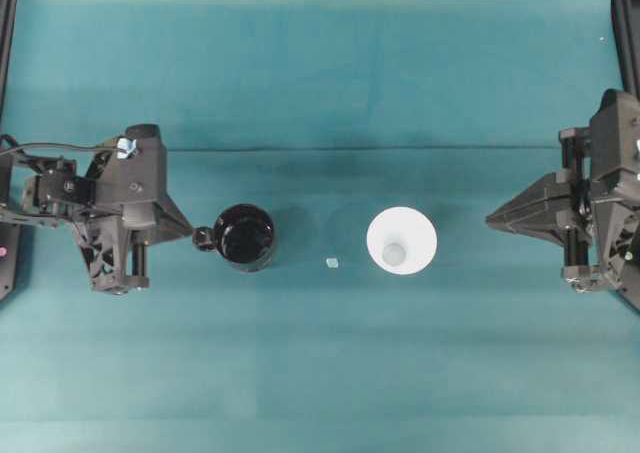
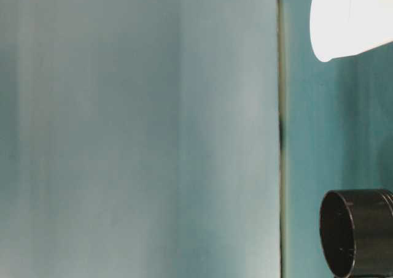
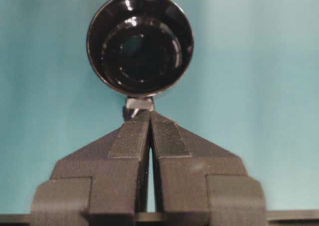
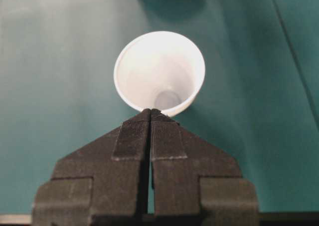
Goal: Put a paper cup into the cup holder on your left arm.
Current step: 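Open the left gripper and advance it around the mug handle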
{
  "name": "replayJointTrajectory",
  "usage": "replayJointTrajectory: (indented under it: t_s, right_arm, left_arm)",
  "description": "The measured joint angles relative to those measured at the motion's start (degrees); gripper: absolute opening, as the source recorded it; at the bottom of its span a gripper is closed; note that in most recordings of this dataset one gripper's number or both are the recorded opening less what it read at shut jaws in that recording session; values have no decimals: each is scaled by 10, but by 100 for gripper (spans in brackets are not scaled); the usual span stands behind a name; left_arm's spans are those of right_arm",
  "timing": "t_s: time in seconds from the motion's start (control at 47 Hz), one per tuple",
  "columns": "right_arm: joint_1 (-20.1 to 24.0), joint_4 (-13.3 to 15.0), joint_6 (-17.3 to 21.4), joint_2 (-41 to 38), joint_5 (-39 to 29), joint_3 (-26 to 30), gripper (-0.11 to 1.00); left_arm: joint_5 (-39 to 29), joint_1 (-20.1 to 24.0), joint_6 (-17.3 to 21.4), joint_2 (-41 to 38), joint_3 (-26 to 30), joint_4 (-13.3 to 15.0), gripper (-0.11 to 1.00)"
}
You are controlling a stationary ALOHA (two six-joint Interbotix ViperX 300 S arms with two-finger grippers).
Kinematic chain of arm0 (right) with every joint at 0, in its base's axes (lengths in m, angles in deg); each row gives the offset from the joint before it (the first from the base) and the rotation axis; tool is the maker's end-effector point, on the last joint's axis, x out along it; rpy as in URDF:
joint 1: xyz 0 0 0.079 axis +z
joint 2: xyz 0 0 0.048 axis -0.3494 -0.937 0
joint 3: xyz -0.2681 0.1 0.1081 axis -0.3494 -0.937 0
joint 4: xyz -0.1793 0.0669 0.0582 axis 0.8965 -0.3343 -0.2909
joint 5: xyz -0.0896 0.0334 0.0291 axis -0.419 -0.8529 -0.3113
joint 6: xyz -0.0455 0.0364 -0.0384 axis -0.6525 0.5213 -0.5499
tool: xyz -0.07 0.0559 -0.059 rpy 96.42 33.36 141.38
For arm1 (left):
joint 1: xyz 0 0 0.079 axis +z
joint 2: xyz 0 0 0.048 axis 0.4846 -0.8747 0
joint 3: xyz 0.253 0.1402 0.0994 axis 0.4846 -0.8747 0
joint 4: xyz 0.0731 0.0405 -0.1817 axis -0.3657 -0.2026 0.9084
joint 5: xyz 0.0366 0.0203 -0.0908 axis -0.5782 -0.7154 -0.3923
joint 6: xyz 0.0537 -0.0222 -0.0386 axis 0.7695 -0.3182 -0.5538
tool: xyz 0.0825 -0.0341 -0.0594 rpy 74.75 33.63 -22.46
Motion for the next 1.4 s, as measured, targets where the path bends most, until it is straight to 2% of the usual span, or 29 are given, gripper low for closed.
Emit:
replayJointTrajectory:
  t_s: [0.17, 0.234, 0.277, 0.383, 0.872, 1.149, 1.404]
  right_arm:
    - [-1, 0, 0, 0, 0, 0, 1]
    - [0, 0, 1, 0, 0, 0, 1]
    - [0, 0, 0, 0, 0, -1, 1]
    - [-1, 0, 1, 1, 0, 0, 1]
    - [-1, 0, 1, 0, 0, 0, 1]
    - [0, 1, 0, 0, -1, -1, 1]
    - [0, 0, 0, 1, -1, -1, 1]
  left_arm:
    - [1, -1, -11, -10, 0, 1, 80]
    - [1, -1, -16, -14, -1, 0, 93]
    - [2, -1, -21, -18, -1, 0, 97]
    - [4, -1, -36, -28, -3, 1, 92]
    - [50, -2, -45, -81, -9, 0, 93]
    - [103, -2, -70, -103, -30, 1, 93]
    - [142, -2, -70, -111, -48, 0, 92]
